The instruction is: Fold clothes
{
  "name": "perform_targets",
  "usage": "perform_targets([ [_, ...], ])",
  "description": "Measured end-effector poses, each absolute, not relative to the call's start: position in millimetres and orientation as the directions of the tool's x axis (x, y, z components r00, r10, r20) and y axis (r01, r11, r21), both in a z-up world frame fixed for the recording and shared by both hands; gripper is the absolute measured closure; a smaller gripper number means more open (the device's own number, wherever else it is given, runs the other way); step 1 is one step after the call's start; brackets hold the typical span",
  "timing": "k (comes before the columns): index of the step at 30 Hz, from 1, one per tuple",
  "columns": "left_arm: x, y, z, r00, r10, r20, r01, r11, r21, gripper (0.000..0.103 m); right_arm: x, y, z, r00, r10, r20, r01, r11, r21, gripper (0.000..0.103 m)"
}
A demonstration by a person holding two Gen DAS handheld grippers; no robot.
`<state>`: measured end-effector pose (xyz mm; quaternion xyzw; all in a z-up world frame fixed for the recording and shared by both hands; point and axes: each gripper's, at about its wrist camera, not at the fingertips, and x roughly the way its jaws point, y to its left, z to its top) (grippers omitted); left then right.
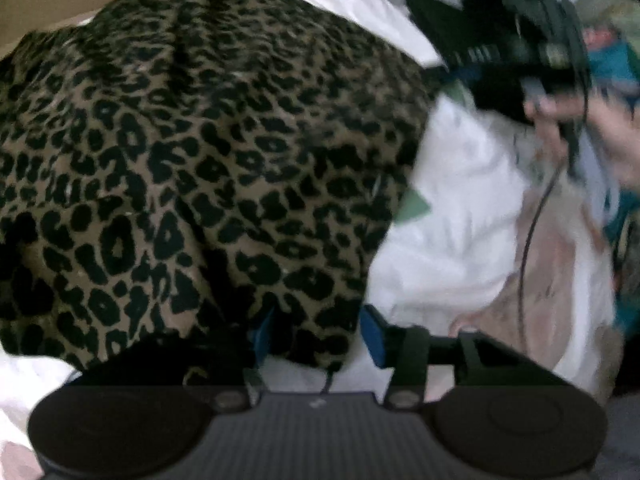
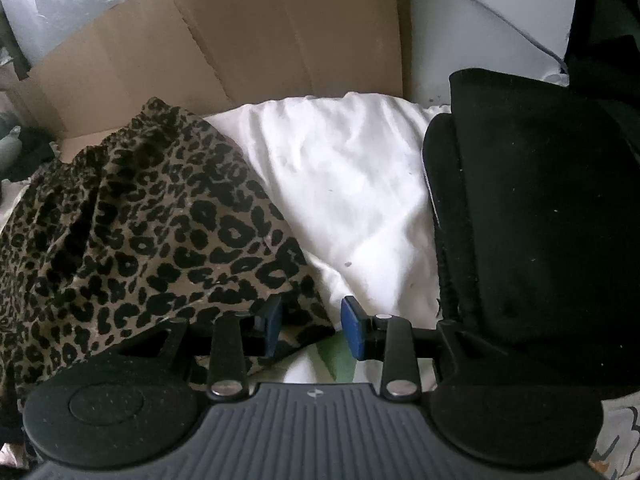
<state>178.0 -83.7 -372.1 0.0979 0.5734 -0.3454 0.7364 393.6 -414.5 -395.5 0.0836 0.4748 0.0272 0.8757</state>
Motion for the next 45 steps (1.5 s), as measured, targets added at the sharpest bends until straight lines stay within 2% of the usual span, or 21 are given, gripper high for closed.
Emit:
perform_targets([
  [1, 175, -85, -374, 0.108, -0.389, -0.915, 0.636, 0.734, -0.238, 0.056, 395, -414, -397, 0.545, 0.128, -0.828, 0.028, 0.985, 0.171, 0.064],
  [2, 173, -85, -377, 0.108, -0.382, -0.918, 0.643, 0.731, -0.228, 0.063, 396, -413, -399, 0.544, 0.13, -0.829, 0.025, 0.985, 0.171, 0.064],
  [3, 173, -83, -378, 0.105, -0.381, -0.918, 0.641, 0.732, -0.231, 0.079, 397, -413, -400, 0.543, 0.131, -0.83, 0.023, 0.985, 0.171, 0.064],
  [5, 173, -79, -378, 0.099, -0.389, -0.916, 0.636, 0.733, -0.242, 0.092, 399, -412, -401, 0.543, 0.134, -0.829, 0.021, 0.985, 0.172, 0.064],
  [9, 171, -70, -372, 0.092, -0.411, -0.907, 0.636, 0.725, -0.264, 0.098, 398, -412, -400, 0.551, 0.143, -0.822, 0.017, 0.983, 0.182, 0.064],
  [15, 175, -56, -373, 0.065, -0.414, -0.908, 0.614, 0.734, -0.291, 0.1, 396, -409, -408, 0.523, 0.155, -0.838, -0.02, 0.985, 0.17, 0.064],
  [19, 173, -53, -374, 0.055, -0.41, -0.911, 0.616, 0.732, -0.292, 0.099, 397, -409, -413, 0.513, 0.157, -0.844, -0.03, 0.986, 0.165, 0.064],
  [23, 174, -52, -367, 0.045, -0.407, -0.912, 0.605, 0.738, -0.299, 0.09, 398, -410, -410, 0.522, 0.155, -0.839, -0.034, 0.986, 0.161, 0.064],
  [26, 181, -45, -360, 0.054, -0.451, -0.891, 0.544, 0.762, -0.352, 0.089, 399, -411, -412, 0.518, 0.161, -0.84, -0.036, 0.985, 0.167, 0.064],
  [28, 187, -37, -356, 0.071, -0.484, -0.872, 0.491, 0.778, -0.391, 0.085, 401, -410, -415, 0.512, 0.165, -0.843, -0.04, 0.985, 0.169, 0.064],
  [30, 193, -31, -357, 0.079, -0.49, -0.868, 0.441, 0.798, -0.41, 0.075, 400, -408, -417, 0.512, 0.166, -0.843, -0.042, 0.985, 0.168, 0.064],
  [32, 198, -27, -365, 0.061, -0.493, -0.868, 0.403, 0.808, -0.431, 0.074, 401, -408, -417, 0.507, 0.174, -0.844, -0.042, 0.983, 0.177, 0.066],
  [34, 199, -25, -366, 0.054, -0.506, -0.861, 0.392, 0.804, -0.447, 0.074, 401, -408, -416, 0.503, 0.186, -0.844, -0.048, 0.981, 0.188, 0.091],
  [36, 197, -24, -365, 0.054, -0.508, -0.86, 0.398, 0.801, -0.448, 0.068, 401, -409, -413, 0.502, 0.19, -0.843, -0.05, 0.98, 0.191, 0.099],
  [41, 193, -27, -373, 0.03, -0.495, -0.868, 0.428, 0.791, -0.437, 0.06, 398, -412, -401, 0.523, 0.159, -0.837, -0.032, 0.985, 0.167, 0.101],
  [45, 190, -24, -377, 0.018, -0.501, -0.865, 0.428, 0.785, -0.447, 0.06, 397, -414, -393, 0.537, 0.133, -0.833, -0.028, 0.99, 0.14, 0.101],
])
